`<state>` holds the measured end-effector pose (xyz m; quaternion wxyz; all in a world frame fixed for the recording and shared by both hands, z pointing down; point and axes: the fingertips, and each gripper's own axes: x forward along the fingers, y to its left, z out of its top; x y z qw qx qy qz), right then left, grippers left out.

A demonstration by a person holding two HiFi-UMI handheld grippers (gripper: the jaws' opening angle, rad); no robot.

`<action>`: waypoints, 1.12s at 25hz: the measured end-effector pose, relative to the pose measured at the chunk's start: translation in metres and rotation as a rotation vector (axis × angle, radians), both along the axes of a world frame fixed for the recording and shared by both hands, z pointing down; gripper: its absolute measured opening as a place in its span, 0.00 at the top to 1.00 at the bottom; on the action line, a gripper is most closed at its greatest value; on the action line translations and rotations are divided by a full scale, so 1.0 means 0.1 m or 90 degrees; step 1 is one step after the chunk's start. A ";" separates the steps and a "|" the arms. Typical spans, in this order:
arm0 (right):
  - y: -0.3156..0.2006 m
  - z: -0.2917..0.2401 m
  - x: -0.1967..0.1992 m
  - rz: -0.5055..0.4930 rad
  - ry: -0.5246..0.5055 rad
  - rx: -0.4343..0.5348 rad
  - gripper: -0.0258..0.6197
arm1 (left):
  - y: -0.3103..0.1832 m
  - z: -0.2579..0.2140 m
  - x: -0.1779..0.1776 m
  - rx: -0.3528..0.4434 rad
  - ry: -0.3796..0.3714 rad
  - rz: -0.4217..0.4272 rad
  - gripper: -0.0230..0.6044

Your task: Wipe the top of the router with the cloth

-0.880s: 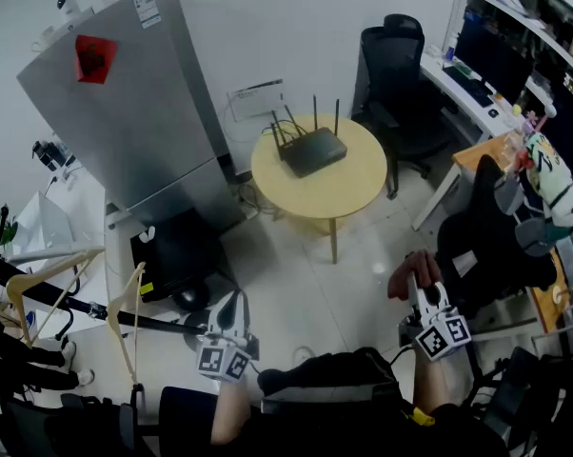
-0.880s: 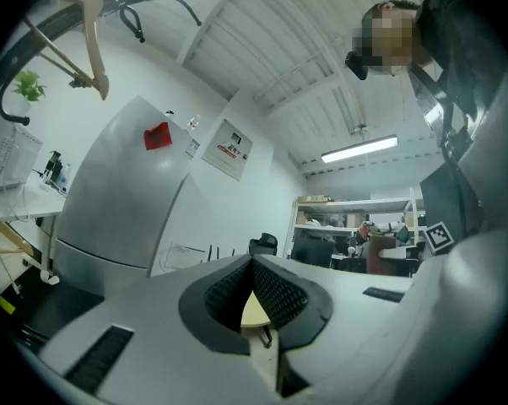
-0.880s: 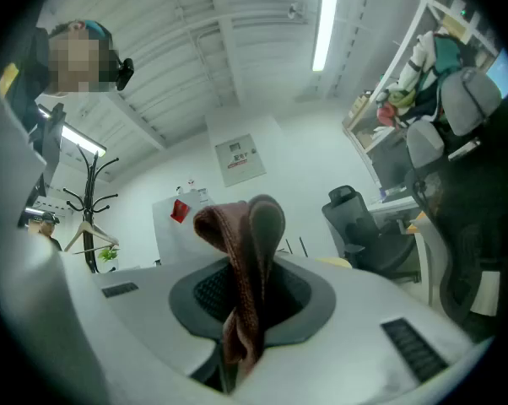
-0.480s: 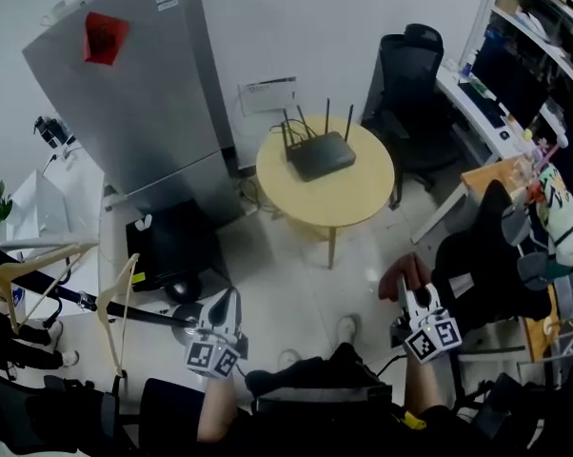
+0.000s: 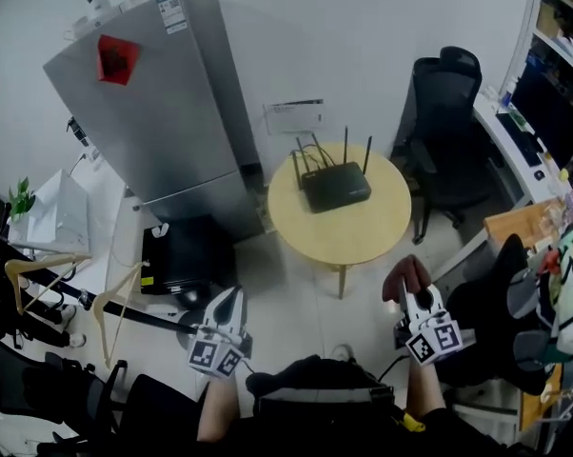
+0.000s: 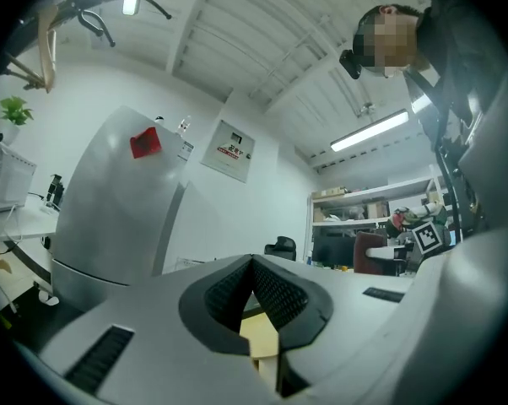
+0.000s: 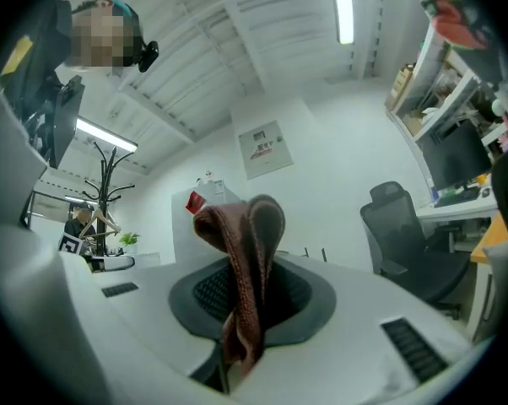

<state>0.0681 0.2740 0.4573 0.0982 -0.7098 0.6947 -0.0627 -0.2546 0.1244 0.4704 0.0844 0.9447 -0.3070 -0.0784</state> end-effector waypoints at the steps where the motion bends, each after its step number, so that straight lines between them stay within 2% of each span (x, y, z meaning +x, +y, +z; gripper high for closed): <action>1: -0.03 0.01 0.13 -0.010 0.002 -0.004 0.87 | 0.00 -0.03 0.09 0.003 0.008 -0.010 0.97; 6: -0.17 0.04 0.64 -0.051 0.001 -0.013 0.87 | 0.03 -0.10 0.54 0.005 0.039 -0.062 0.97; 11: -0.23 0.21 0.94 -0.053 -0.035 -0.022 0.87 | 0.07 -0.03 0.99 -0.007 -0.002 -0.041 0.97; 17: -0.26 0.51 1.25 -0.023 -0.065 -0.056 0.87 | -0.05 -0.02 1.22 -0.020 -0.012 -0.028 0.97; 22: -0.41 0.44 1.33 -0.001 -0.069 -0.043 0.87 | -0.38 0.04 1.31 -0.017 -0.021 -0.020 0.97; 25: -0.58 0.36 1.37 0.008 -0.069 -0.029 0.87 | -0.73 0.07 1.44 -0.024 0.005 -0.017 0.97; 28: -0.89 0.25 1.40 0.010 -0.047 -0.025 0.87 | -1.01 -0.06 1.68 0.004 0.019 0.014 0.97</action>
